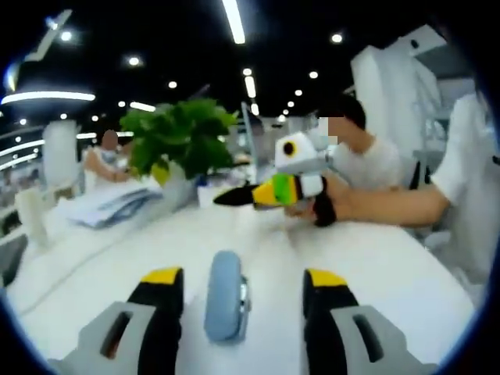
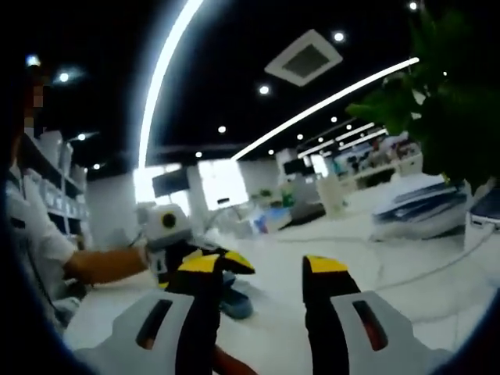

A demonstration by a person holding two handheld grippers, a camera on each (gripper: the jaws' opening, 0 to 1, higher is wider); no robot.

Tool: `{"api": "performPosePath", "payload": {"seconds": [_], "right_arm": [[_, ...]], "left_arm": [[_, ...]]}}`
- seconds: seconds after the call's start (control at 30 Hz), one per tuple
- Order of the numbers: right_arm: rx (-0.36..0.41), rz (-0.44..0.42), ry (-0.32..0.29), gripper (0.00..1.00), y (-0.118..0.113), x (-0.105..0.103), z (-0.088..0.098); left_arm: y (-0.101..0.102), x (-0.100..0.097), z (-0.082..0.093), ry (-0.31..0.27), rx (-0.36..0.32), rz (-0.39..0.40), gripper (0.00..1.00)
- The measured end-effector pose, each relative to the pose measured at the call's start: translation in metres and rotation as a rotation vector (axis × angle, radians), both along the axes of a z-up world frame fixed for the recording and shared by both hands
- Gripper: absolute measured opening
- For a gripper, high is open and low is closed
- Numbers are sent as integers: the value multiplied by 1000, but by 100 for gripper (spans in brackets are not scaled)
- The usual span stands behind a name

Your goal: Pick up the paper insert the paper into the punch align the paper edges press the punch to punch holes

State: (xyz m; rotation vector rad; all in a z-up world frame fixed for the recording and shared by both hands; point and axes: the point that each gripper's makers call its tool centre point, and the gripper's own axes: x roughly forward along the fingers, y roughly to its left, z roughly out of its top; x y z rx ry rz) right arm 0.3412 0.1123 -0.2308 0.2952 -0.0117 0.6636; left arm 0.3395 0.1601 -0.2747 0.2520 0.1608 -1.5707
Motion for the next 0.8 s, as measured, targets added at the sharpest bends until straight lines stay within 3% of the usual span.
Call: {"api": "performPosePath", "payload": {"seconds": [0.4, 0.57, 0.8], "right_arm": [[5, -45, -4, 40, -8, 6, -1], [15, -50, 6, 39, -11, 9, -3], [-3, -42, -2, 35, -7, 9, -5]], "left_arm": [[-2, 4, -13, 10, -25, -21, 52], [-3, 4, -12, 39, -57, -25, 50], [-2, 8, -14, 34, -58, -6, 42]]}}
